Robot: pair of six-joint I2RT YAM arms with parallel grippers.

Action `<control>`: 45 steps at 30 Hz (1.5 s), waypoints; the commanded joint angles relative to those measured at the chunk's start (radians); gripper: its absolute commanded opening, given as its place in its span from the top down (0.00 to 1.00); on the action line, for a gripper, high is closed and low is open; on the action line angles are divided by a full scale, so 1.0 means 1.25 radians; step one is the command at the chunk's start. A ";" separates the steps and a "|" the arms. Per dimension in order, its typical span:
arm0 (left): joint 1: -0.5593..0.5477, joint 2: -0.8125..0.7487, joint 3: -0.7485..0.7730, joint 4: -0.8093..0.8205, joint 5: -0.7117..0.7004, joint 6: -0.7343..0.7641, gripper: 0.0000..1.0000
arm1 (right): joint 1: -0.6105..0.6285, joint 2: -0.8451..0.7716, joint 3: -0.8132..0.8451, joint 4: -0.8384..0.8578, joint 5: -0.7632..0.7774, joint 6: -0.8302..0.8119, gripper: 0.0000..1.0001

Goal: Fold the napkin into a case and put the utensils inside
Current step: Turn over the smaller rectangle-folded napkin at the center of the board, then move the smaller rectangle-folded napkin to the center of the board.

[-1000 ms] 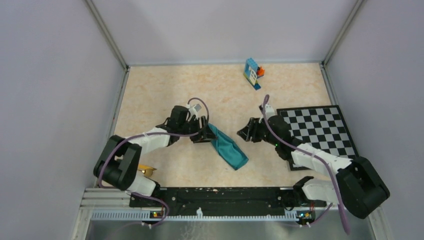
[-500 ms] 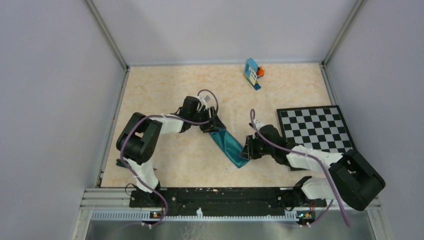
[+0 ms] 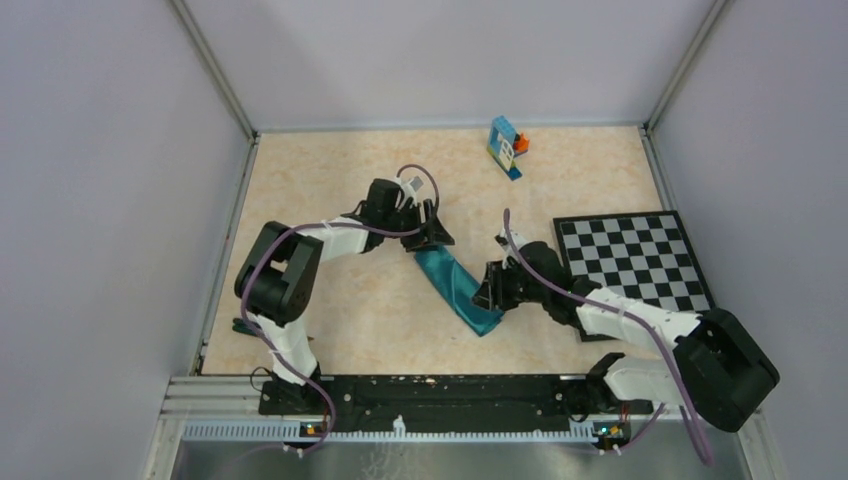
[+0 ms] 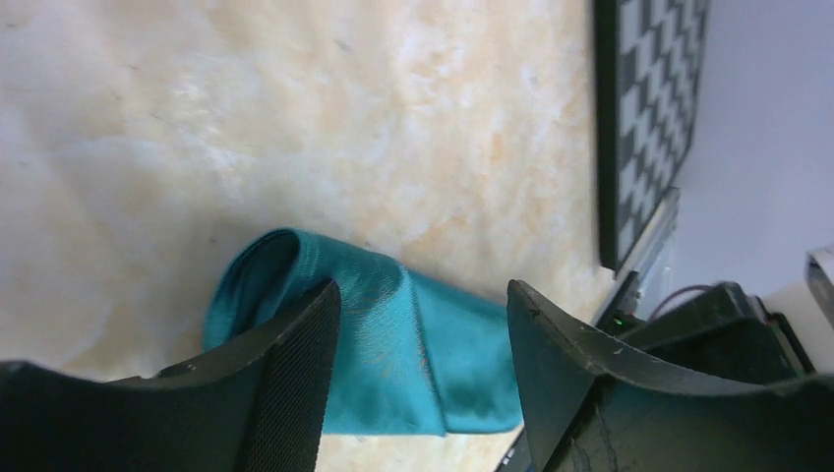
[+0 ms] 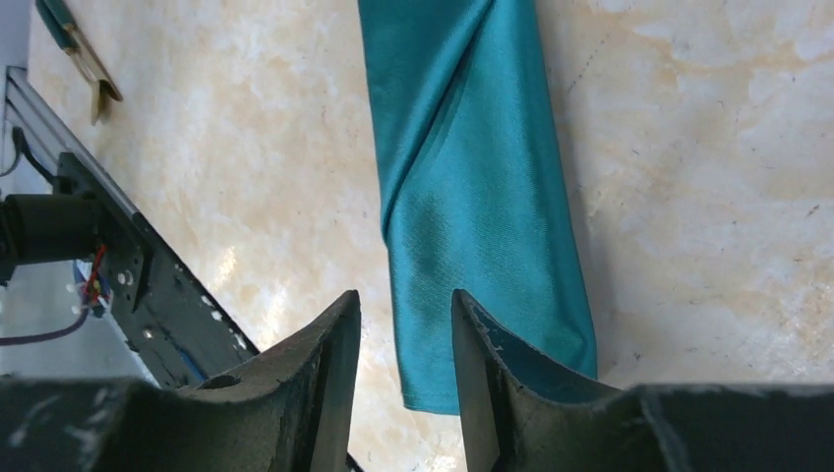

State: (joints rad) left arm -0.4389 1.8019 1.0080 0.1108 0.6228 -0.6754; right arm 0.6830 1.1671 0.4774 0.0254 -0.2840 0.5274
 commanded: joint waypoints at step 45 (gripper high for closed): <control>0.252 -0.694 -0.151 -0.547 -0.188 0.189 0.12 | 0.194 0.690 0.295 0.562 -0.087 0.282 0.70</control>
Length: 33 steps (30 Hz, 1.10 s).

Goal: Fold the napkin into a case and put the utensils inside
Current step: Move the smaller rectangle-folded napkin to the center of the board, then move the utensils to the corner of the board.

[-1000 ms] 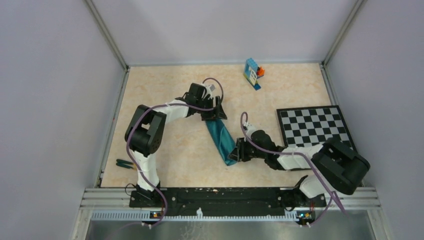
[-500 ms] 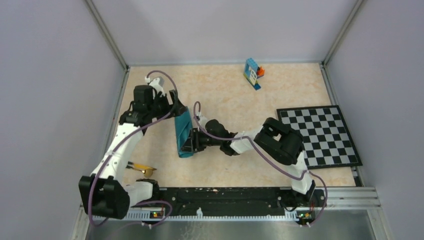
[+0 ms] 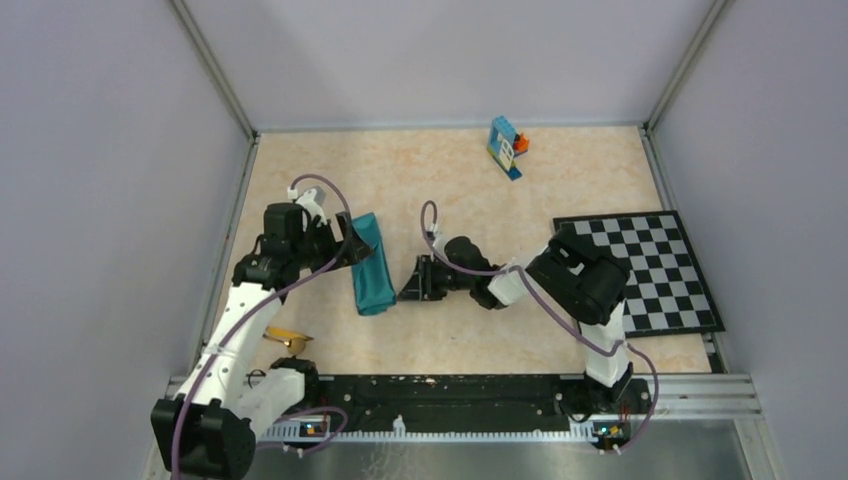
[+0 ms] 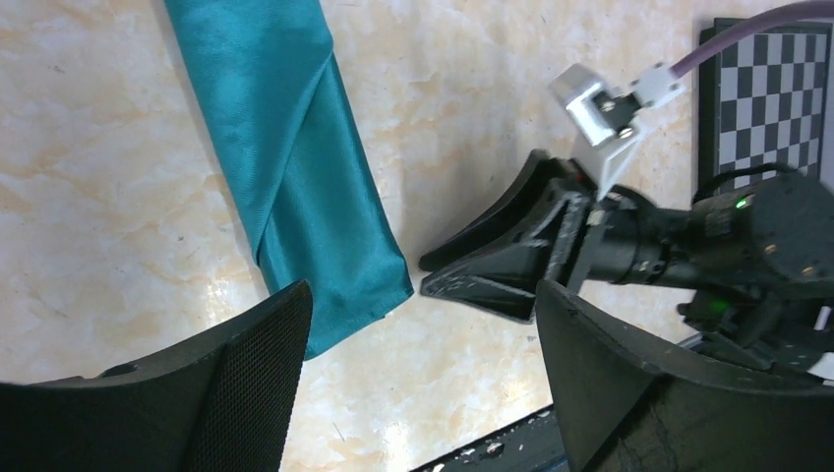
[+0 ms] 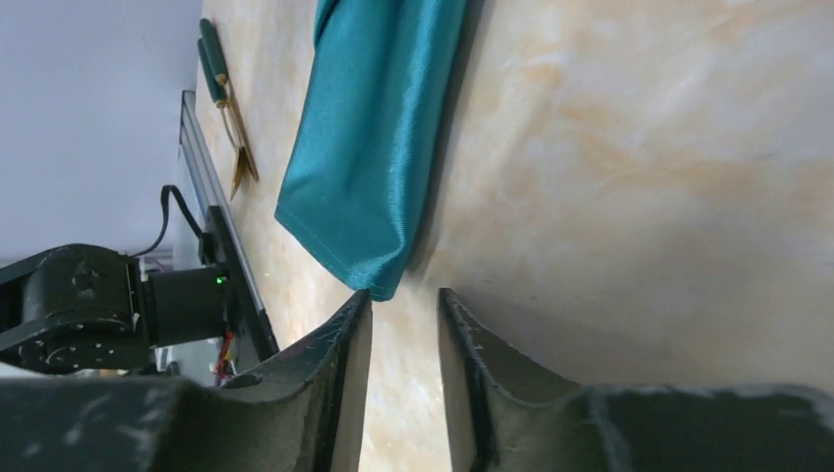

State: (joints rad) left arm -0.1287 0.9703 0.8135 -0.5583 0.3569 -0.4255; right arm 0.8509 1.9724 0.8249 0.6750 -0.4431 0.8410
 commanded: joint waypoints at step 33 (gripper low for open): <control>0.038 0.139 -0.222 0.206 -0.149 -0.214 0.09 | -0.003 -0.169 -0.072 0.054 -0.033 -0.077 0.55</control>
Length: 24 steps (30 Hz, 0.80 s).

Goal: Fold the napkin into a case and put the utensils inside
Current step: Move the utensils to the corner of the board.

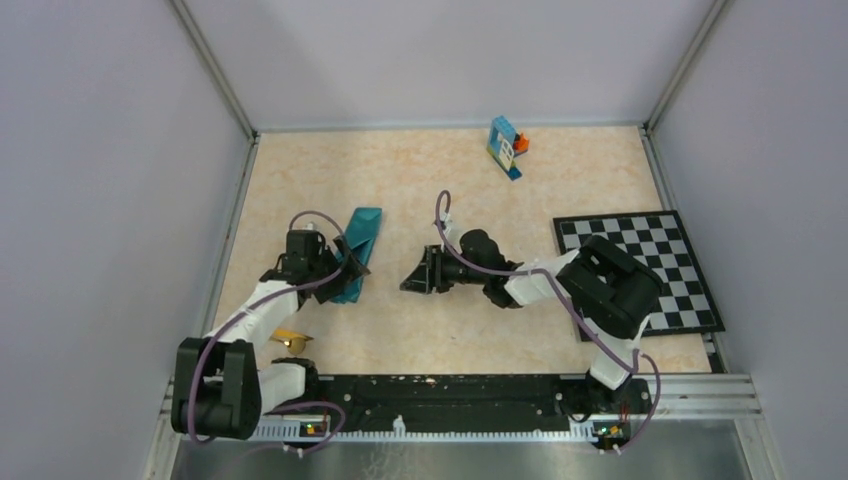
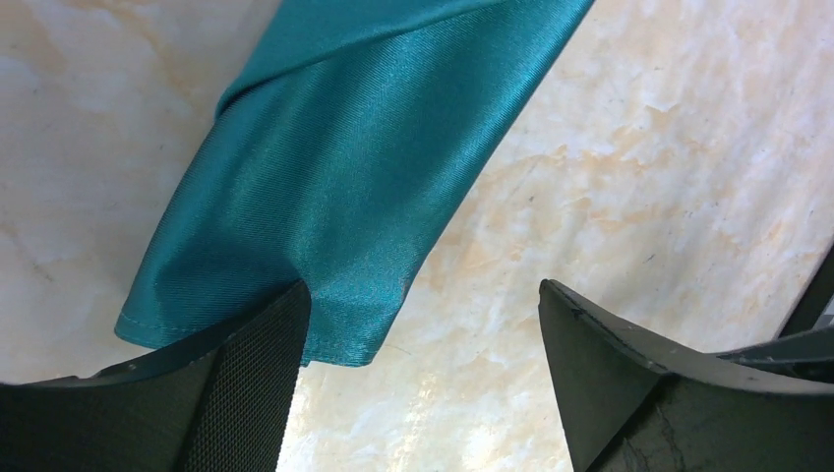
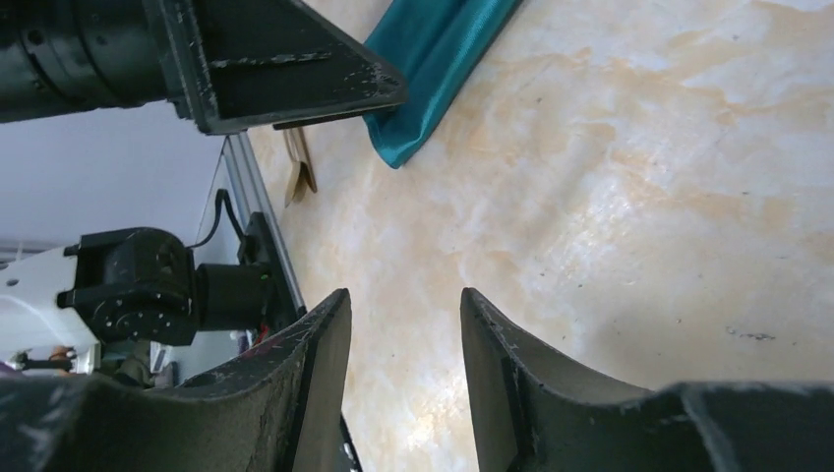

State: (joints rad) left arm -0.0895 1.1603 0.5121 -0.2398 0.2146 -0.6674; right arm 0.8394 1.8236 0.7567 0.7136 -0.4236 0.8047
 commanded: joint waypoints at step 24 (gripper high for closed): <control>0.509 -0.216 0.142 -0.606 -0.285 -0.214 0.01 | -0.017 -0.068 -0.062 0.079 -0.098 -0.044 0.57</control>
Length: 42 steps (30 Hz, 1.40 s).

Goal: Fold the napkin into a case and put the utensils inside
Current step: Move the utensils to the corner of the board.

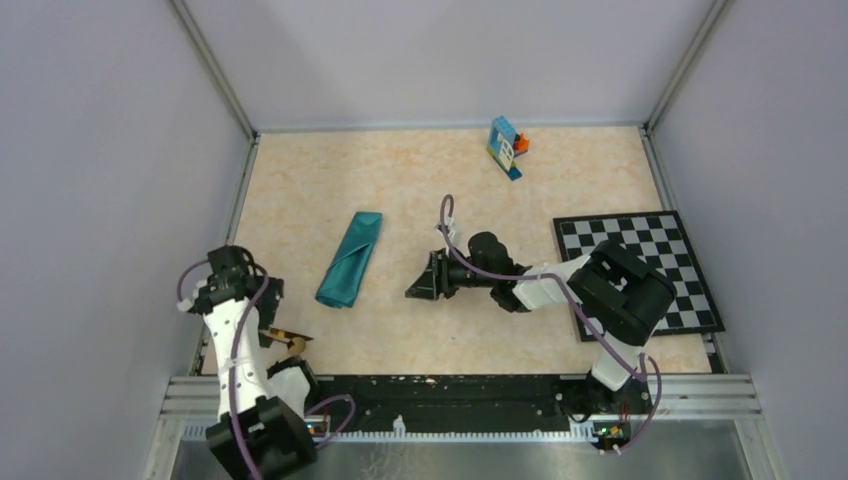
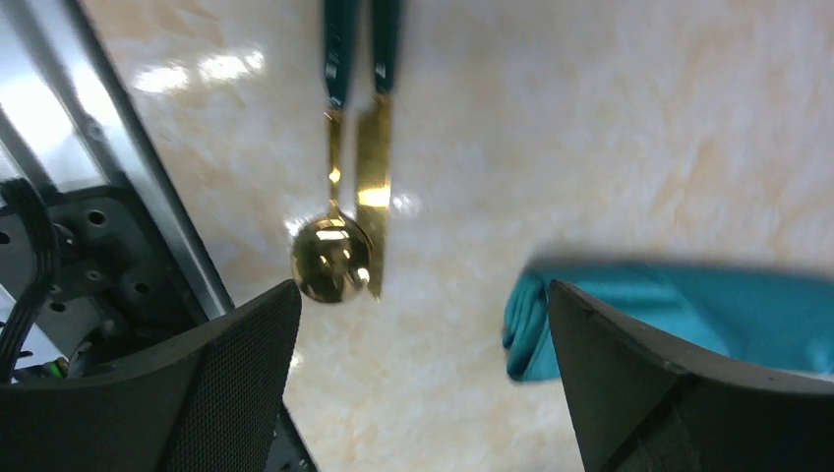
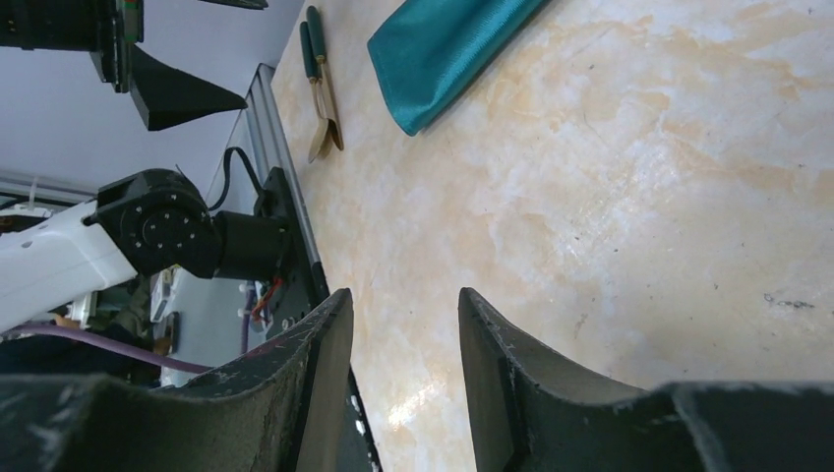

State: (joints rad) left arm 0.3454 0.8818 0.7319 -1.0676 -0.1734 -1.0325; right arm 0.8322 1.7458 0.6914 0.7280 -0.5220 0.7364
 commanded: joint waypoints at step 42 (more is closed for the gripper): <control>0.132 0.303 -0.026 0.314 0.155 0.164 0.01 | -0.018 0.004 -0.001 0.057 -0.014 0.001 0.60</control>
State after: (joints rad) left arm 0.5060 1.3388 0.6918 -0.4881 0.0818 -0.7757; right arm 0.8211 1.7557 0.6807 0.7425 -0.5255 0.7414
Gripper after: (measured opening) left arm 0.979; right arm 0.399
